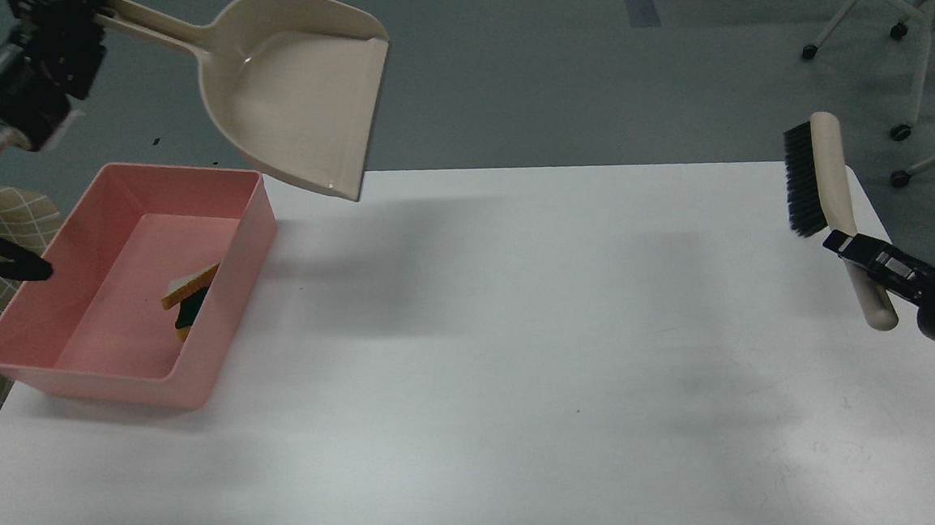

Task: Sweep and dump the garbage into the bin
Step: 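Lower the dustpan back onto the table with the left gripper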

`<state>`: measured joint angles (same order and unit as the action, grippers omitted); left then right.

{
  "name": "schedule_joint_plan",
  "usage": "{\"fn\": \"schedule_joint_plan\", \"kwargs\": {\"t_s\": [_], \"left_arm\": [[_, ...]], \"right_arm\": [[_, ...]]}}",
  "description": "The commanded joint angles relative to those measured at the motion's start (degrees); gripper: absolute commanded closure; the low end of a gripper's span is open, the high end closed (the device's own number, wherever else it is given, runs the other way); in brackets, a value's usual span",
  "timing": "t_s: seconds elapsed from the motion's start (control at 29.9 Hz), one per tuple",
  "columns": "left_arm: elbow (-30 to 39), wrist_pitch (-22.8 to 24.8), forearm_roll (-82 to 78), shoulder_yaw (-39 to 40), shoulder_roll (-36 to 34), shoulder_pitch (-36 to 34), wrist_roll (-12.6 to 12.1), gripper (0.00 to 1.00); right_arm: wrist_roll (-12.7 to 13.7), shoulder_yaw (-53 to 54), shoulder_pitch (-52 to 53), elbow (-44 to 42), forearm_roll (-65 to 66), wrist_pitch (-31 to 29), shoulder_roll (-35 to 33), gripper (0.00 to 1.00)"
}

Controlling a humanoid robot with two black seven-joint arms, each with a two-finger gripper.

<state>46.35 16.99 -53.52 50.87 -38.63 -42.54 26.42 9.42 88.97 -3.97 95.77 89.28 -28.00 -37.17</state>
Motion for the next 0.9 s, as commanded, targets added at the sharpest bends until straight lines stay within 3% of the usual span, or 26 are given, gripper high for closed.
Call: {"fn": "schedule_joint_plan", "kwargs": {"t_s": [0.0,0.07,0.27,0.43,0.74,0.87], "left_arm": [[0.4,-4.8,-0.4,-2.7,8.8,-0.3,-3.2,1.00],[0.8,-8.1,0.0,-5.4,15.1,-1.1,-3.9,1.00],[-1.1,-11.7,0.1,-8.8,21.9,-0.1,-3.9,1.00],[-7.9,-15.5,1.1,-12.4,31.9,1.6,-4.2,1.00],[-7.7,-23.7,4.3,-12.6,34.3,9.1,-4.3,1.00],[-6.3,-24.6,4.5,-12.7,33.8,11.4,-4.2,1.00]], "right_arm": [[0.0,-0.4,0.0,-0.3,0.2,0.0,-4.6,0.94],[0.0,-0.6,-0.4,-0.3,0.1,0.0,-7.5,0.94],[-0.3,-1.0,-1.8,-1.9,0.4,0.0,-9.5,0.94],[-1.3,-5.0,-1.7,-9.6,0.4,0.0,-12.8,0.95],[-1.5,-14.1,4.8,-9.7,0.4,0.0,-12.8,0.94],[-1.5,-17.9,8.7,-9.9,0.4,0.0,-13.0,0.94]]}}
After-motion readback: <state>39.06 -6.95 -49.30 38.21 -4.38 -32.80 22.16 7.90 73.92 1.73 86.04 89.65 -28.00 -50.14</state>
